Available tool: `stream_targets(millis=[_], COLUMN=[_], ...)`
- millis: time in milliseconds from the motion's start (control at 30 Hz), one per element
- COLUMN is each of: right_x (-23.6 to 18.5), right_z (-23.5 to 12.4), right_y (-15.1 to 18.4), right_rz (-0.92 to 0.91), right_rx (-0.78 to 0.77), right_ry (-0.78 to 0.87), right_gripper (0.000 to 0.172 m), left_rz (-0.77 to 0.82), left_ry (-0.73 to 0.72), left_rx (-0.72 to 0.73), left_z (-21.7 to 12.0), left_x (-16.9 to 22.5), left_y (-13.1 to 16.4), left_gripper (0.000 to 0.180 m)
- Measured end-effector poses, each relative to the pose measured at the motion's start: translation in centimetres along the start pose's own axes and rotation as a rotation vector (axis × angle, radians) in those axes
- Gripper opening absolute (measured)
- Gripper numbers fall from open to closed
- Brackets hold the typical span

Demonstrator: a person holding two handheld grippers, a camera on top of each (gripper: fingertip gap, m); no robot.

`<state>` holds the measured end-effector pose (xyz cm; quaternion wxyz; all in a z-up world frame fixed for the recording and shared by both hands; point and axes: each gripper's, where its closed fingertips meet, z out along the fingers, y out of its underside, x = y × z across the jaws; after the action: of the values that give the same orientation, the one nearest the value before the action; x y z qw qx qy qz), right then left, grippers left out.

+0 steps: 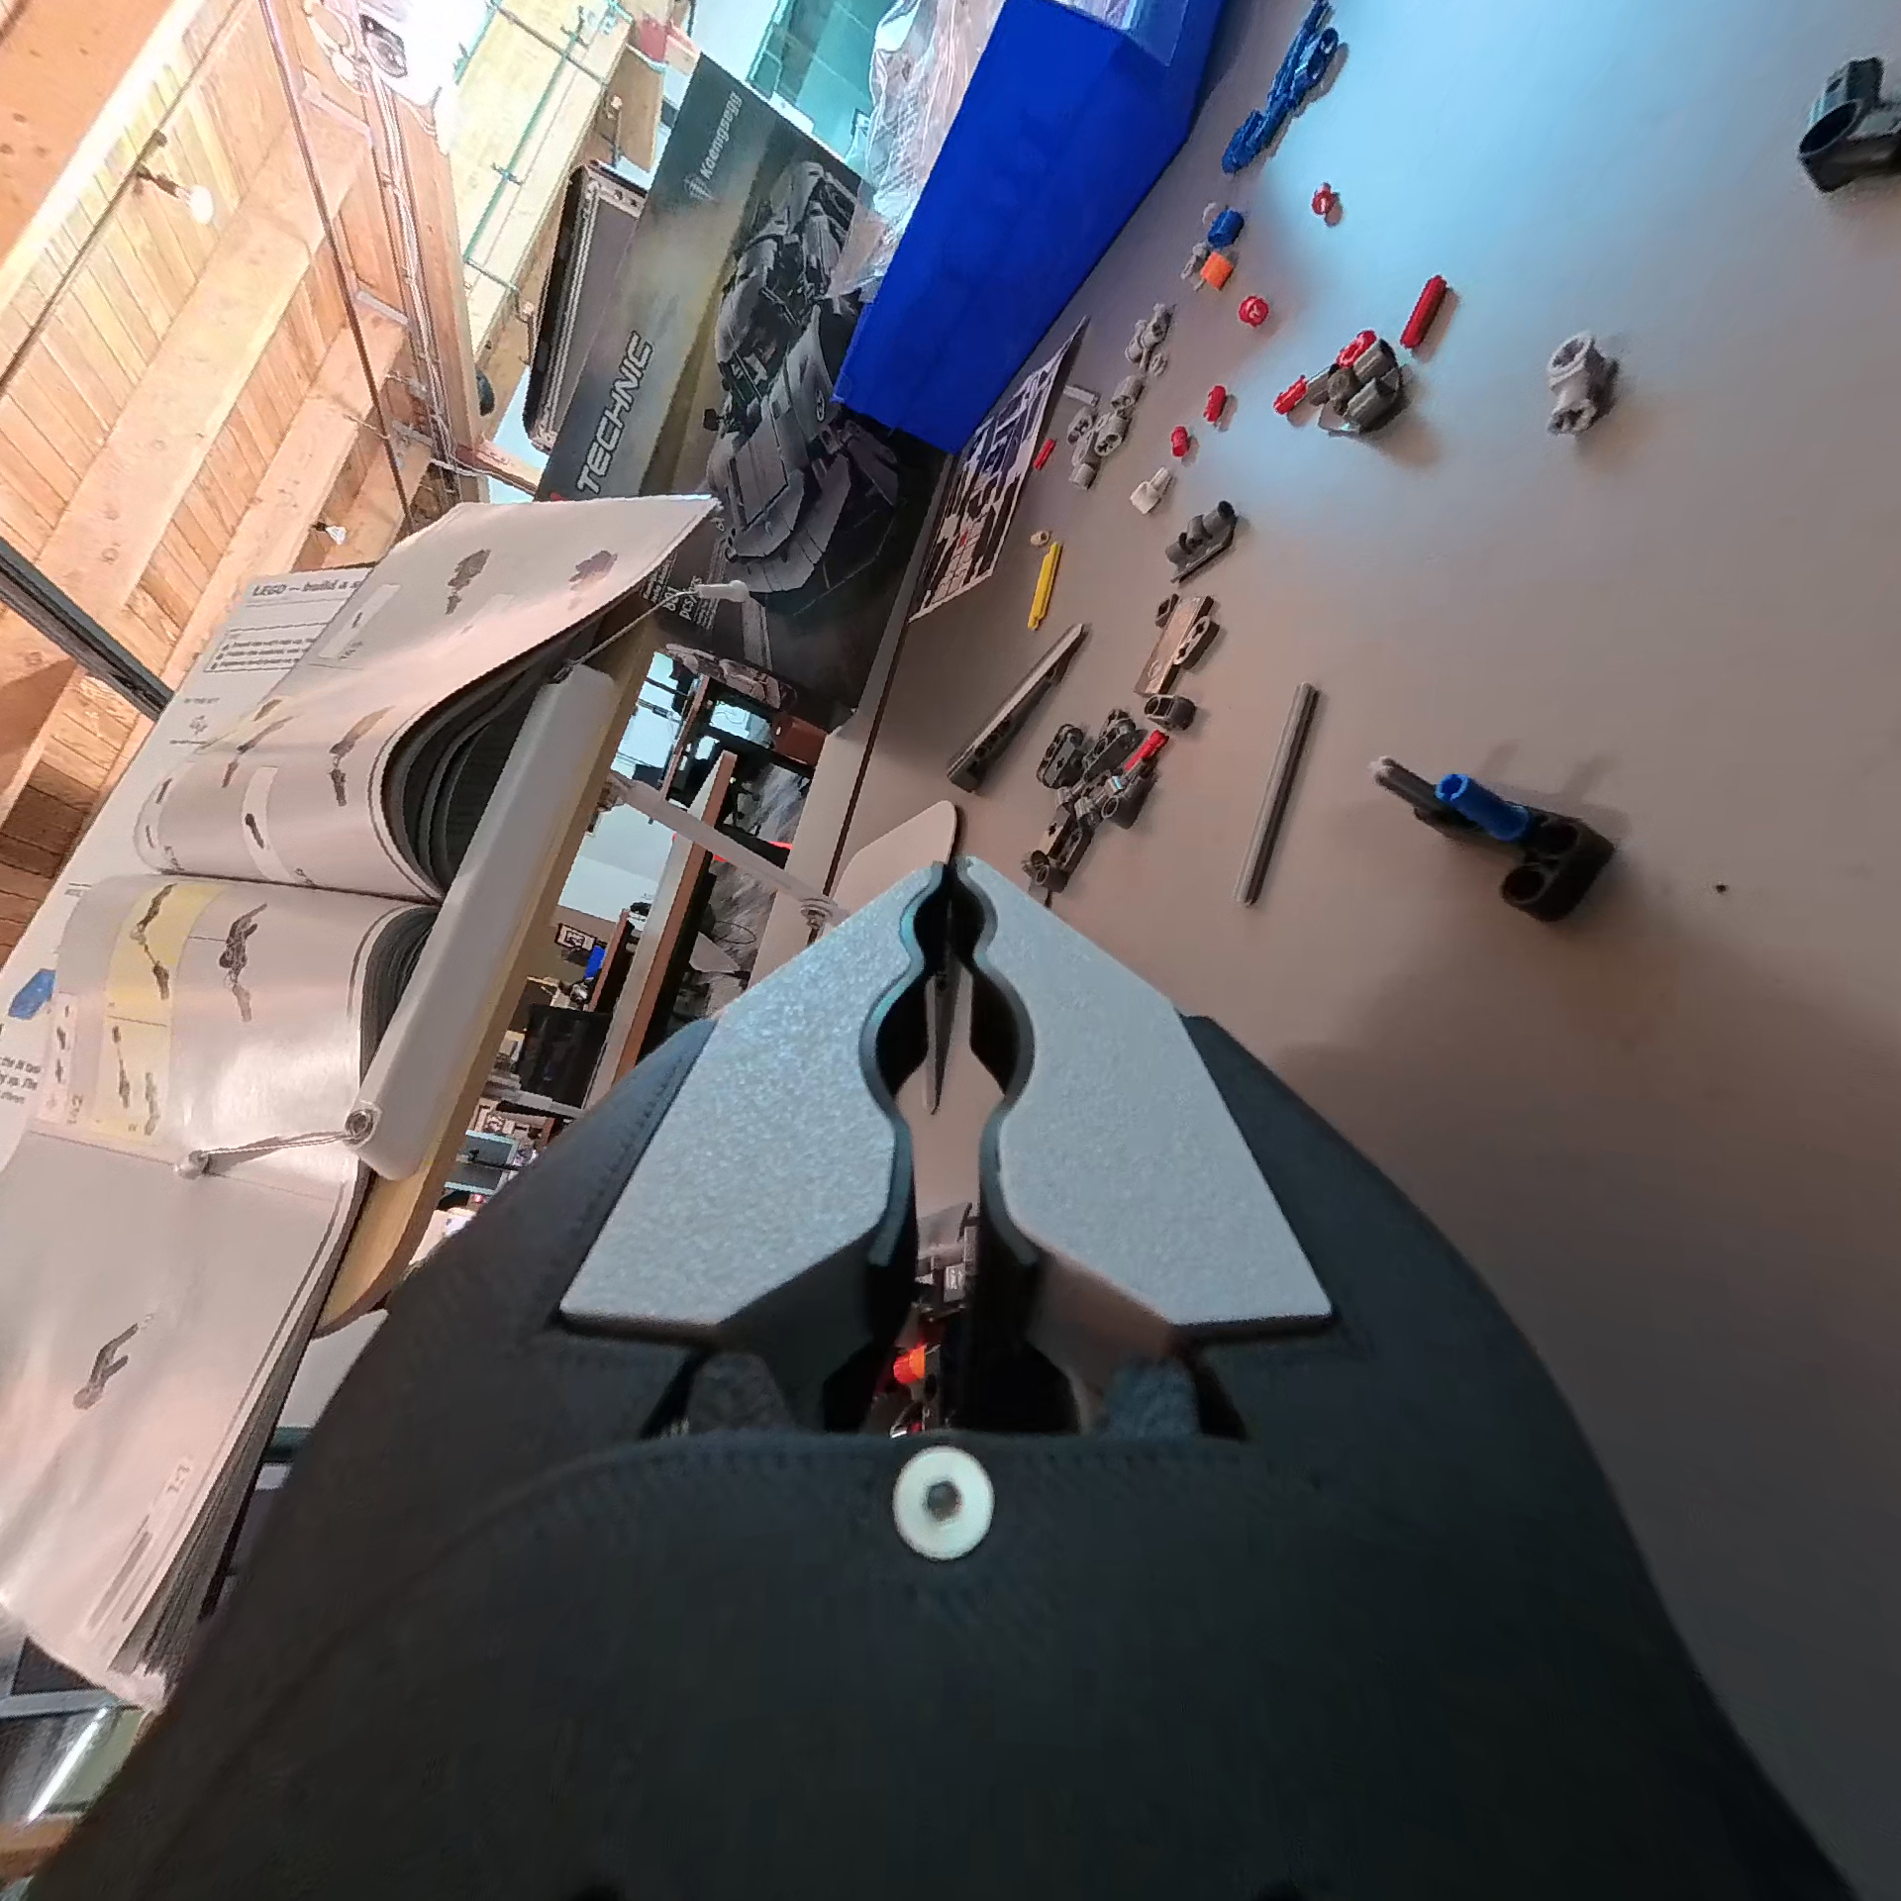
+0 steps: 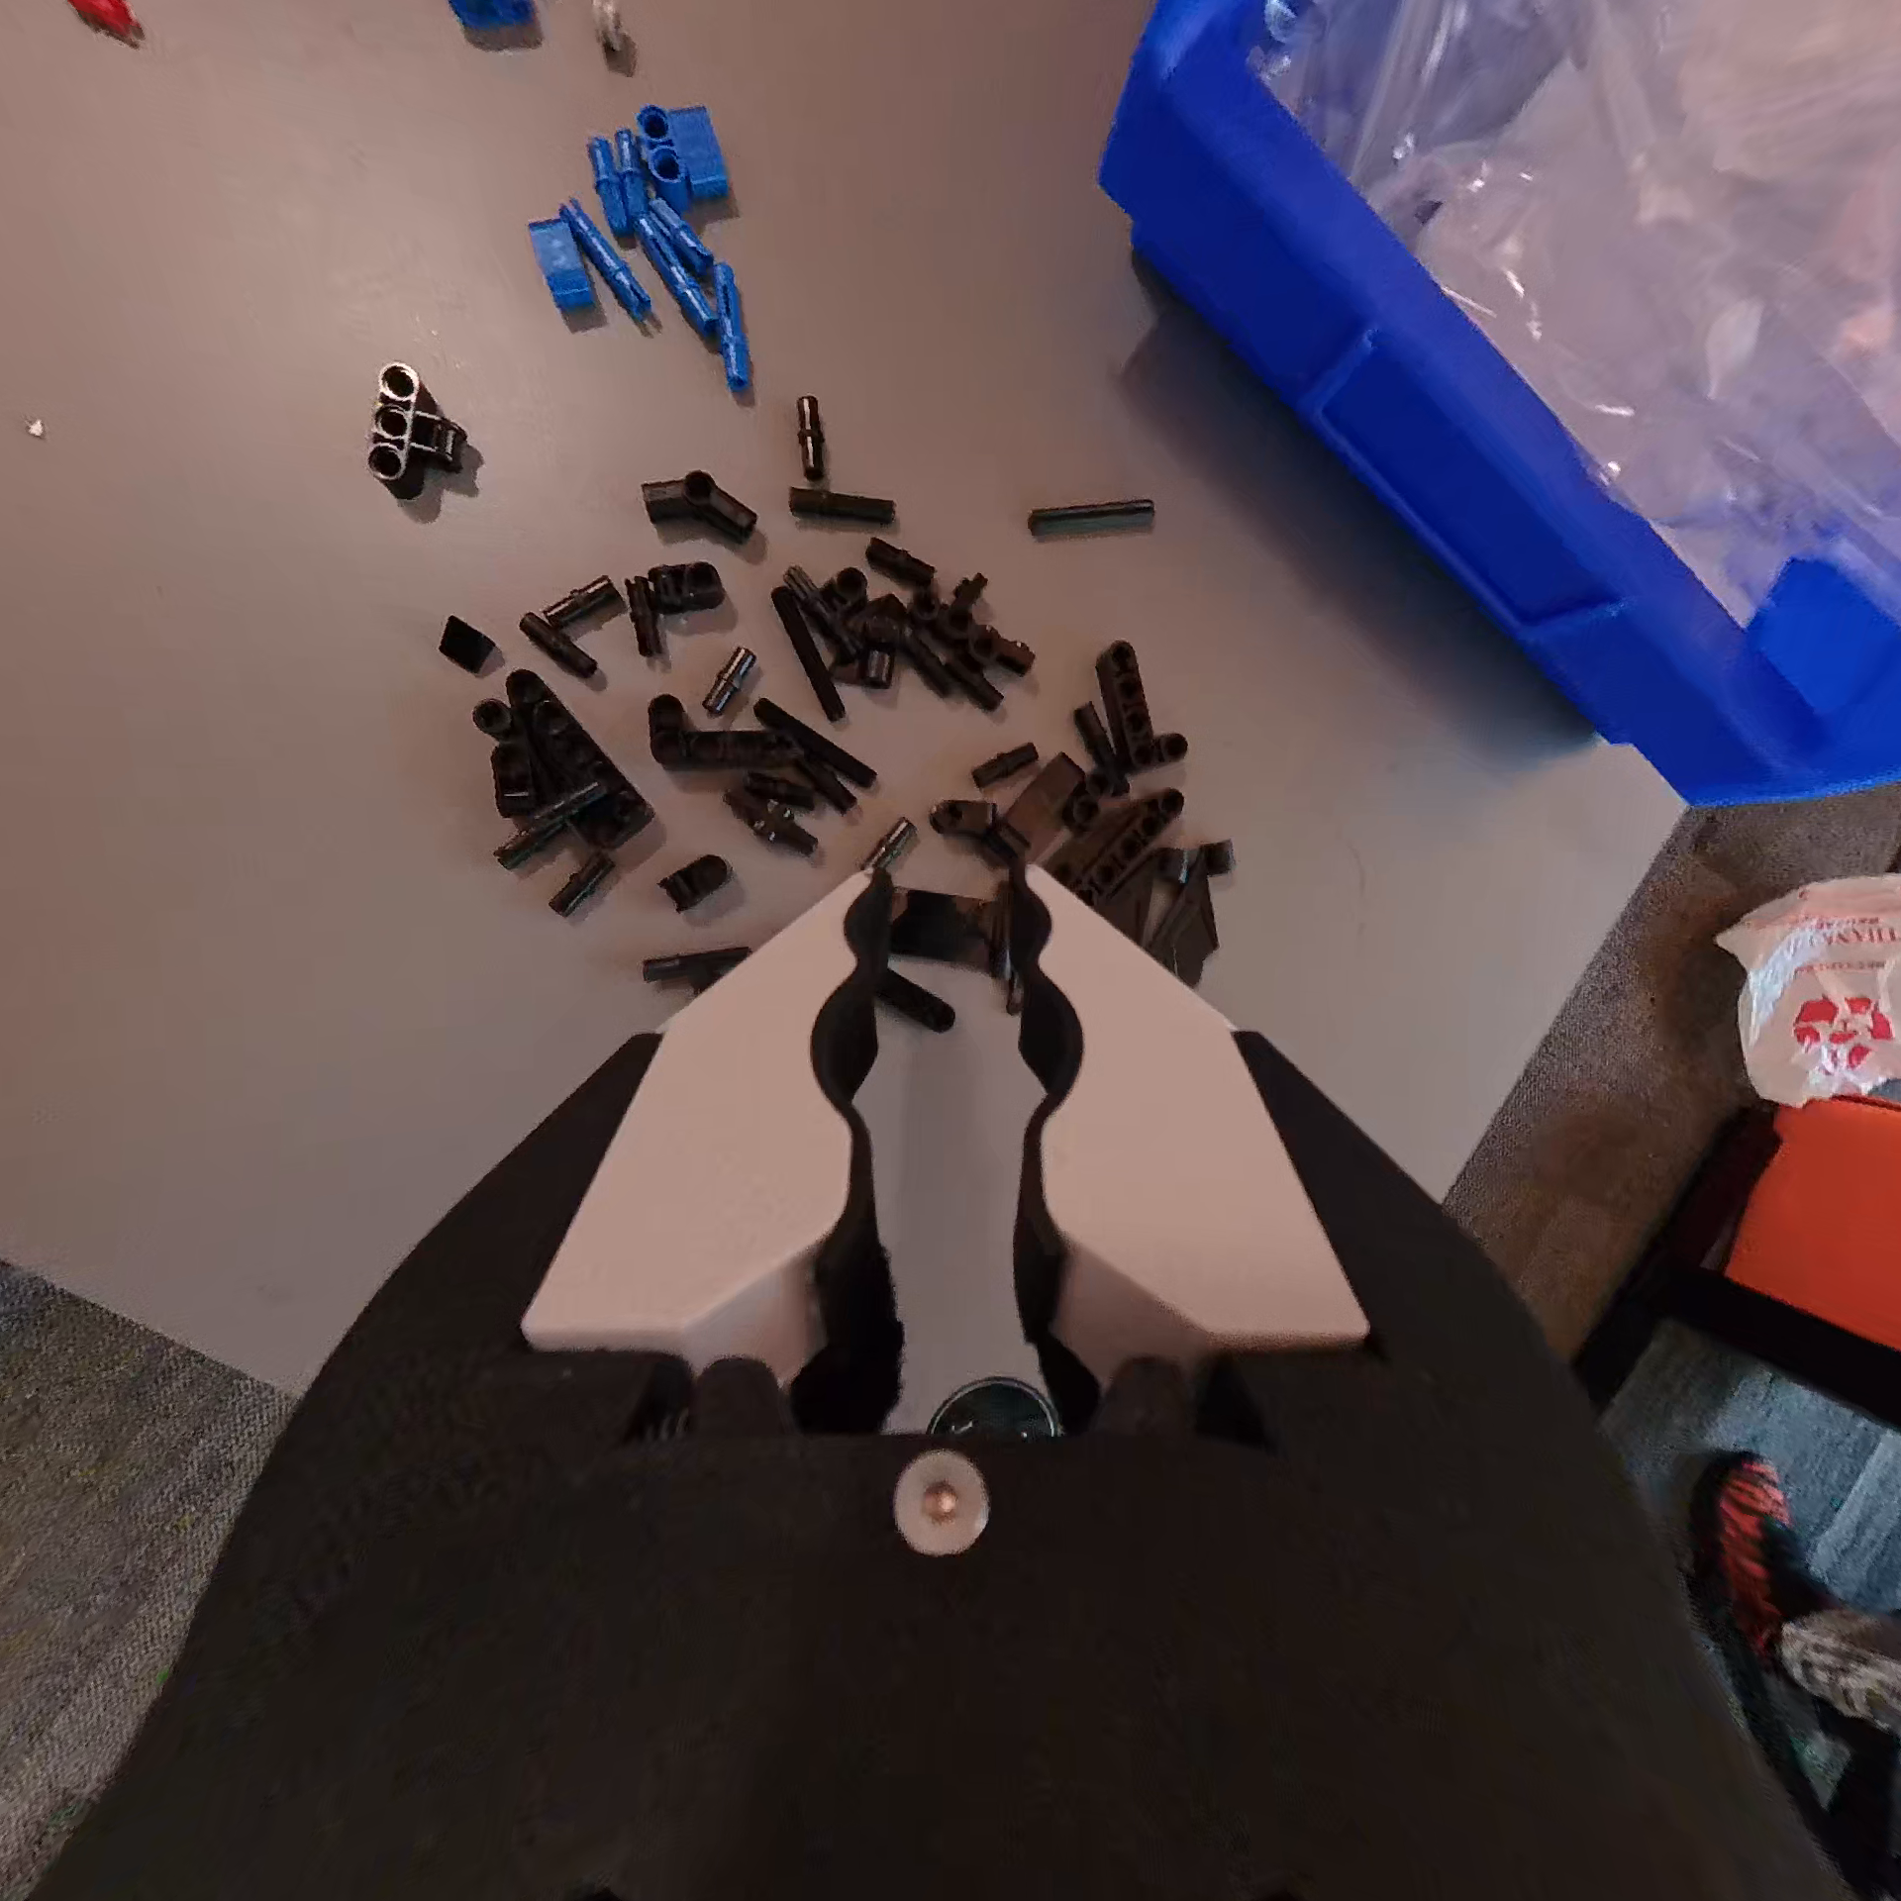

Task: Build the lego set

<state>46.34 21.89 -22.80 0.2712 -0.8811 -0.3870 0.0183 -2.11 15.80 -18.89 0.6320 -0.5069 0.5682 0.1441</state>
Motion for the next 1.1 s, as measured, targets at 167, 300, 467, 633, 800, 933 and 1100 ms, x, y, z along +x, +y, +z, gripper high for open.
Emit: stream_targets(millis=[167, 300, 467, 633, 800, 933, 1100], right_x=[-0.2, 0.6, 1.2, 0.1, -0.8, -1.7, -3.5], right_z=[1.3, 0.6, -0.7, -1.3, -1.7, -2.3, -3.5], right_y=[-0.3, -0.5, 0.1, 0.0, -0.5, -0.3, 0.2], right_rz=[-0.041, -0.019, 0.03, 0.018, 0.004, 0.0, 0.024], right_rx=[-0.03, -0.013, 0.006, 0.019, 0.033, 0.035, 0.067], right_ry=[-0.022, 0.011, 0.044, 0.074, 0.1, 0.122, 0.129], right_gripper=[0.02, 0.021, 0.019, 0.02, 0.019, 0.018, 0.019], left_rz=[0.003, -0.003, -0.016, -0.01, -0.002, 0.017, 0.016], left_ry=[0.001, -0.003, 0.005, -0.002, -0.008, -0.013, -0.016], left_rx=[-0.006, -0.009, -0.003, 0.001, 0.01, 0.015, 0.021], left_z=[0.1, 0.1, 0.2, 0.1, -0.2, -0.4, -0.5], left_x=[0.1, -0.1, 0.0, -0.2, -0.3, -0.3, -0.4], left_y=[0.2, 0.3, 0.2, 0.1, -0.3, -0.5, -0.7], left_gripper=[0.0, 0.0, 0.0, 0.0, 0.0, 0.0, 0.0])
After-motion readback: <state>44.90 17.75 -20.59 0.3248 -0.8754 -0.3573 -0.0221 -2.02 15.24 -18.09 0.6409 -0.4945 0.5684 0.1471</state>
